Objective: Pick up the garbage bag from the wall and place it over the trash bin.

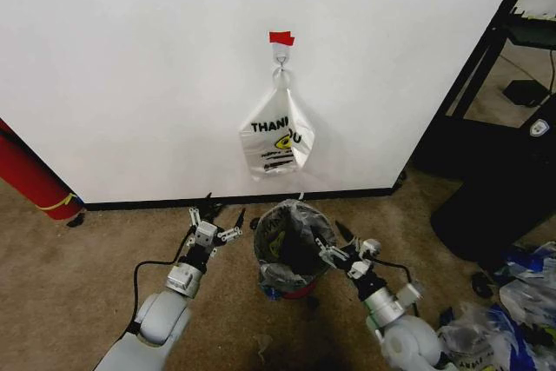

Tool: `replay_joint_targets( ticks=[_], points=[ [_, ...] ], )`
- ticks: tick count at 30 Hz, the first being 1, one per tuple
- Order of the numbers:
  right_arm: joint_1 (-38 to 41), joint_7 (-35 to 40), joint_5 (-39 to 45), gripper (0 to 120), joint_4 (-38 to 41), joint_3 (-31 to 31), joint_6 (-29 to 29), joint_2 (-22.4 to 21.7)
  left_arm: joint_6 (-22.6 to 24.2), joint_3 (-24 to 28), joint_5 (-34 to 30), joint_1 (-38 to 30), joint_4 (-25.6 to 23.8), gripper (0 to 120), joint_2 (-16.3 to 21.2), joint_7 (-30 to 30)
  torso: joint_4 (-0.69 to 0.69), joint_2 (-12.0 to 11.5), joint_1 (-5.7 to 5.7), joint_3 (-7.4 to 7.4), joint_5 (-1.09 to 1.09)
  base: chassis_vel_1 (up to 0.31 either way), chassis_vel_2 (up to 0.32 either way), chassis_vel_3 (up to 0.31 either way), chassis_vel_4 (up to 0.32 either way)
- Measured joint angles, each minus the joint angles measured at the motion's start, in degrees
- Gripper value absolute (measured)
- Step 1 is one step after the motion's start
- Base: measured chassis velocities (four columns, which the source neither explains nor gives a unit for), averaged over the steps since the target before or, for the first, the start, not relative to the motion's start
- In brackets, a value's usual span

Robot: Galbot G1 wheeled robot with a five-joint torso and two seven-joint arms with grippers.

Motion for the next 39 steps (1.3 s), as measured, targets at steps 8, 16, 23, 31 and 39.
replay_joint_targets(
  ticks=[8,16,23,31,39],
  points=[
    [-6.8,18.5,-25.9,100,9.1,13.6,5.9,9.0,-2.5,-3.7,-5.4,4.1,-6.3,100,-6.3,3.0,-0.03,0.0,-0.01,-0.01,-0.03,0.0,0.0,0.0,0.0],
    [-12.4,19.9,-28.2,100,12.2,15.1,6.9,12.5,-4.7,-5.9,-2.7,6.8,-7.2,100,-11.8,5.3,-0.02,0.0,0.0,-0.01,-0.02,0.0,0.0,0.0,0.0],
    [-10.9,19.1,-26.2,100,10.1,13.4,6.8,12.1,-4.8,-6.9,-1.1,7.9,-8.1,100,-11.9,5.6,-0.01,0.0,0.0,-0.01,-0.02,0.0,0.0,0.0,0.0],
    [-9.8,17.7,-25.0,100,8.5,11.6,5.8,11.4,-4.9,-7.5,-0.1,8.4,-8.3,100,-11.9,5.9,-0.02,0.0,0.0,0.0,-0.02,0.0,0.0,0.0,0.0],
    [-8.6,15.5,-23.8,100,6.4,9.1,4.6,10.2,-6.0,-6.8,1.3,9.1,-7.6,100,-13.7,6.2,-0.01,0.0,0.0,0.0,-0.02,0.0,0.0,0.0,0.0]
  ],
)
